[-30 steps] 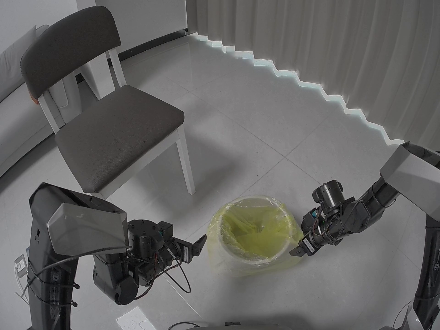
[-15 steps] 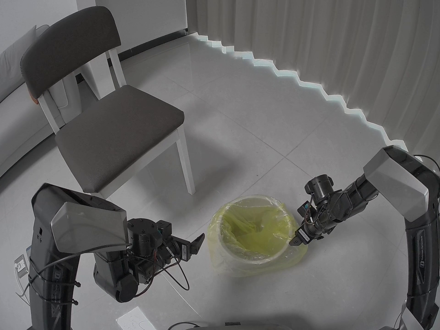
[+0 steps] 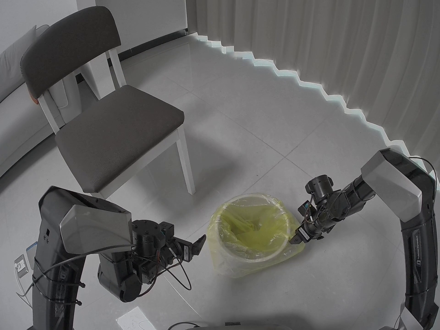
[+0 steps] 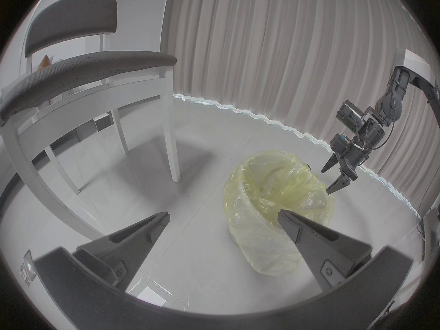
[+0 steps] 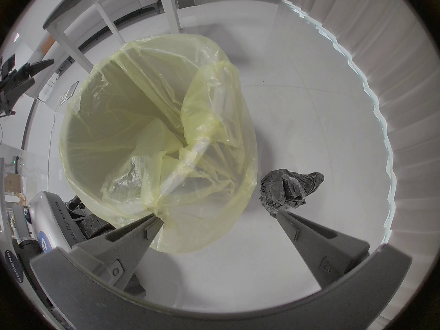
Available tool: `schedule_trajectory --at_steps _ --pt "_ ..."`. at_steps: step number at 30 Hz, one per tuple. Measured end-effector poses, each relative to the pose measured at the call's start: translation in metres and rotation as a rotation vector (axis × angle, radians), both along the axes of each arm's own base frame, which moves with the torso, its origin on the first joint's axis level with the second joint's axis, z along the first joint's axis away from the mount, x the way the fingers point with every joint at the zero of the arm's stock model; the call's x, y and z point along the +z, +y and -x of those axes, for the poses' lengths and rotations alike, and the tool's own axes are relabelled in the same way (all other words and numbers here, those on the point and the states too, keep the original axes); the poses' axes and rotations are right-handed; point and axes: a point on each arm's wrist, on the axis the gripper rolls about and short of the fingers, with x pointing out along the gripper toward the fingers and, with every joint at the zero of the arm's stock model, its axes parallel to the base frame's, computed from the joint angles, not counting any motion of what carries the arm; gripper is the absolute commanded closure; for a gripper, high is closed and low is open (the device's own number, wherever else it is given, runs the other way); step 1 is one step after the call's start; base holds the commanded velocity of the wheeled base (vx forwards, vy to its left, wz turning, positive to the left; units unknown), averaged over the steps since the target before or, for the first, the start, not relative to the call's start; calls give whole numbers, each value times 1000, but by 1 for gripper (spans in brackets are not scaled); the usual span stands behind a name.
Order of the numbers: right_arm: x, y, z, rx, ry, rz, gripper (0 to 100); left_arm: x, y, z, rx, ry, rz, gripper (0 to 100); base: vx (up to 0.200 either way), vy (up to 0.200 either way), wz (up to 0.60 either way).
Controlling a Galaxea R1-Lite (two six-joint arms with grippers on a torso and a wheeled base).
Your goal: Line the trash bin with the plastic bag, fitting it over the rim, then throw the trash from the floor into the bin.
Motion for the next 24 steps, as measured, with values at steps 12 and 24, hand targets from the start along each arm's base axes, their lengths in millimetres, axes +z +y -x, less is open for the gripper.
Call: schedule_trajectory --at_steps 12,24 --pt "15 -31 1 -49 -2 -61 0 3 2 2 4 -1 0 0 0 0 0" --pt "19 -70 -22 -136 -60 -76 0 3 2 2 8 -1 -3 0 0 0 0"
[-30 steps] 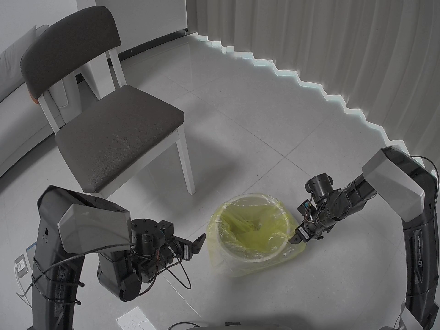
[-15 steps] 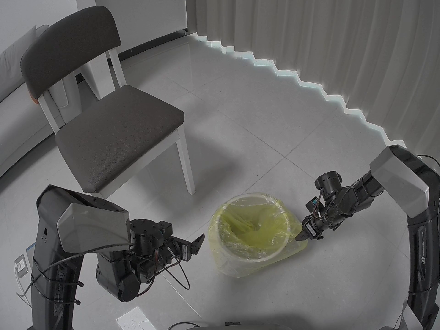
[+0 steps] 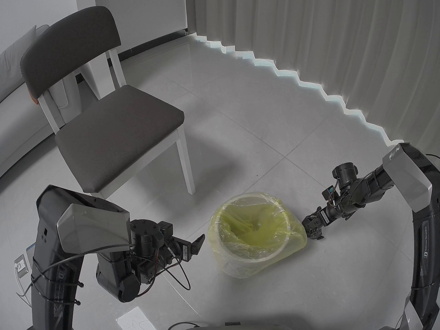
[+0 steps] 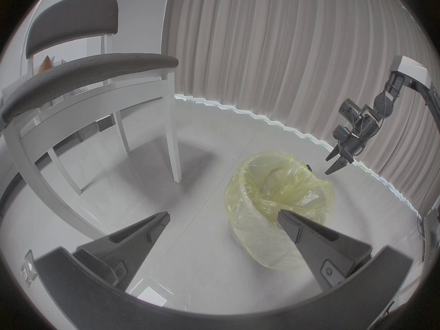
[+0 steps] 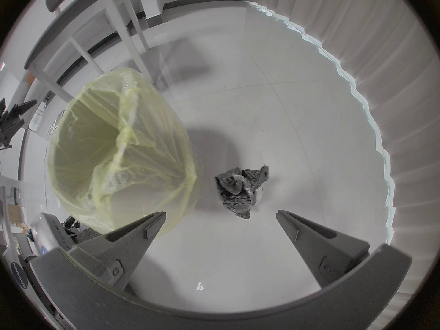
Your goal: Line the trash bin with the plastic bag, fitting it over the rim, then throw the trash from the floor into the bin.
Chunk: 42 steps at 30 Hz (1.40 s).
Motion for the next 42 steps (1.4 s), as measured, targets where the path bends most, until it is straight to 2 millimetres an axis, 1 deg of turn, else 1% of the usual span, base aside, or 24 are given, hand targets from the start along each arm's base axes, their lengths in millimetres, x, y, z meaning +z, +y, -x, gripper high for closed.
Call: schedule_trajectory --at_steps 5,9,15,17,19,27,33,41,42 --pt "-8 -3 -12 -7 -4 0 0 0 1 0 2 0 -1 0 0 0 0" --pt "-14 -5 -22 -13 43 1 0 -1 2 1 4 3 -2 0 0 0 0" --pt "-12 -5 -46 -18 17 -2 0 -1 3 3 5 0 -1 0 0 0 0" --pt "-16 -5 -54 -20 7 -1 0 -2 3 4 4 1 -2 0 0 0 0" --pt "-24 -5 -58 -21 12 -1 0 -4 2 4 3 3 -3 0 0 0 0" --pt "-55 -8 -65 -30 32 7 0 -9 2 5 1 17 -9 0 0 0 0" --pt "-70 -9 -74 -40 -40 10 0 -11 2 6 2 22 -11 0 0 0 0" --pt "-87 -15 -75 -59 -36 11 0 -14 2 6 1 27 -12 0 0 0 0" --pt "-88 -16 -75 -66 -43 8 100 -15 2 7 1 30 -14 0 0 0 0"
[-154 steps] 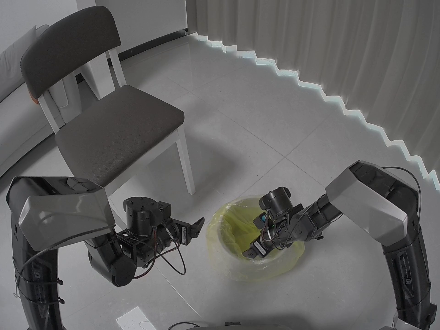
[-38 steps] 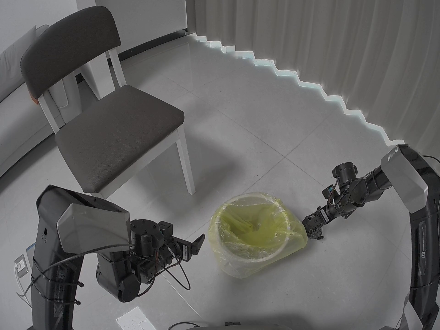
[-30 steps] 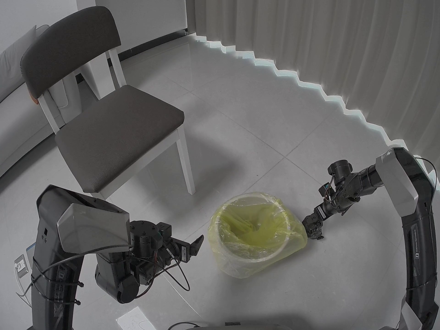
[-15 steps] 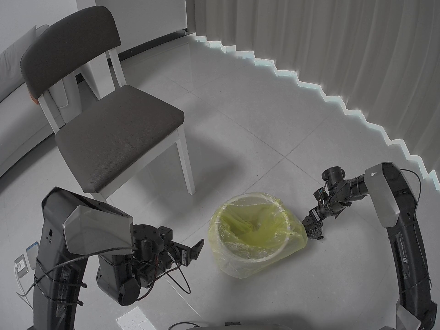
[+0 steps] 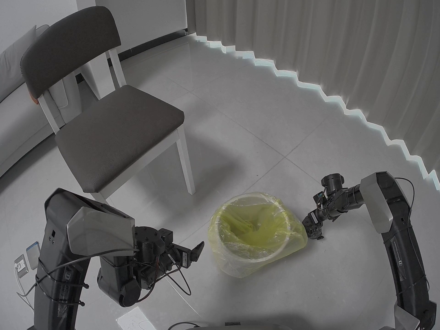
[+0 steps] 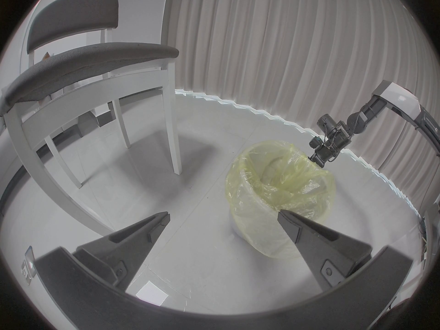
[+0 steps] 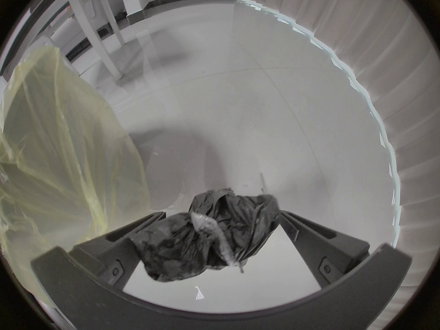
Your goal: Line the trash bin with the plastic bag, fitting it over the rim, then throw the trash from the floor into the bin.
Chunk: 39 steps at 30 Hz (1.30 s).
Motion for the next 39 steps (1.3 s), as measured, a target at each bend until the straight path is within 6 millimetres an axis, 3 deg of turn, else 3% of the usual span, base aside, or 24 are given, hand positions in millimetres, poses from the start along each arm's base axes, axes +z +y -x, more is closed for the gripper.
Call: schedule_trajectory --at_steps 15,19,24,31,35,39 --pt "-10 -2 2 -16 -11 -7 100 -3 0 1 0 11 -5 0 0 0 0" --pt "1 -1 7 -12 -5 -11 100 -2 1 2 0 12 -4 0 0 0 0" --pt "45 0 14 -3 -40 -21 100 2 2 5 -1 10 -1 0 0 0 0" --pt "143 12 40 47 -155 -55 100 16 5 12 0 4 9 0 0 0 0" --pt "203 32 68 105 -238 -71 100 28 9 19 1 -4 16 0 0 0 0" --pt "249 69 108 210 -298 -92 100 43 14 28 5 -20 23 0 0 0 0"
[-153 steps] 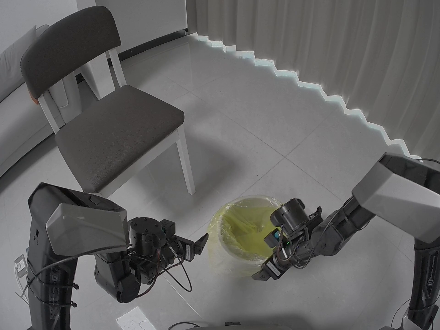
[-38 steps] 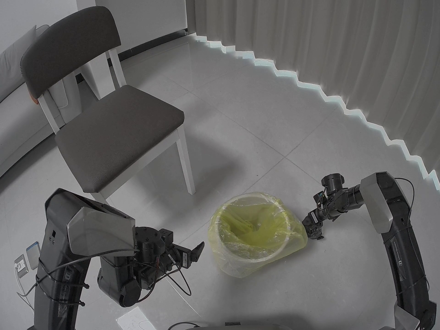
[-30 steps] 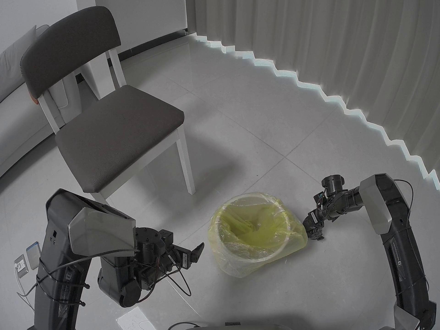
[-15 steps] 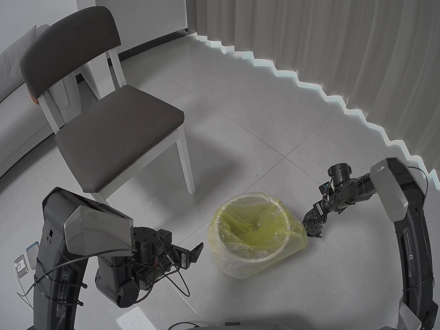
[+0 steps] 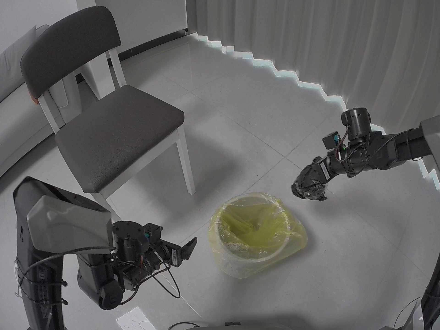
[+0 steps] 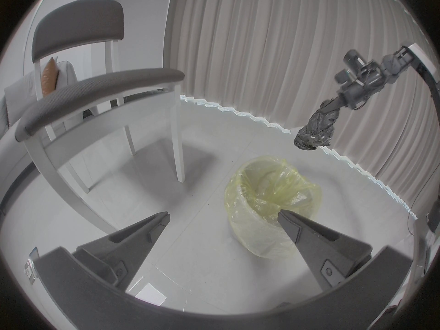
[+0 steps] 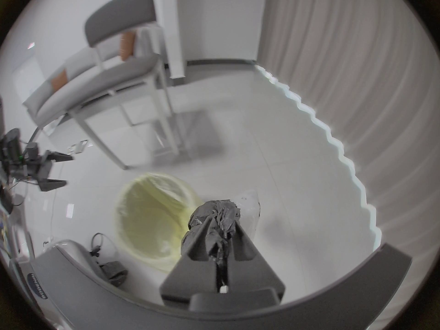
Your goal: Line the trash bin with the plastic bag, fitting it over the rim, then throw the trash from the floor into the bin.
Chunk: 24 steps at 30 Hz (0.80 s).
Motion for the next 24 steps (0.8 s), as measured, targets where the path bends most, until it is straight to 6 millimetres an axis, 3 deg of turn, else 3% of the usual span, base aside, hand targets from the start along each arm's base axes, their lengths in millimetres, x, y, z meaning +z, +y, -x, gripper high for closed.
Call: schedule_trajectory --at_steps 4,9,13,24 --pt "24 39 37 116 -35 -7 100 15 6 11 15 -12 9 0 0 0 0" --pt "23 71 55 197 -58 -8 100 32 15 25 34 -30 20 0 0 0 0" --pt "7 91 55 230 -59 0 100 44 22 35 45 -44 32 0 0 0 0" --pt "-60 119 34 262 37 46 100 65 38 60 76 -54 86 0 0 0 0"
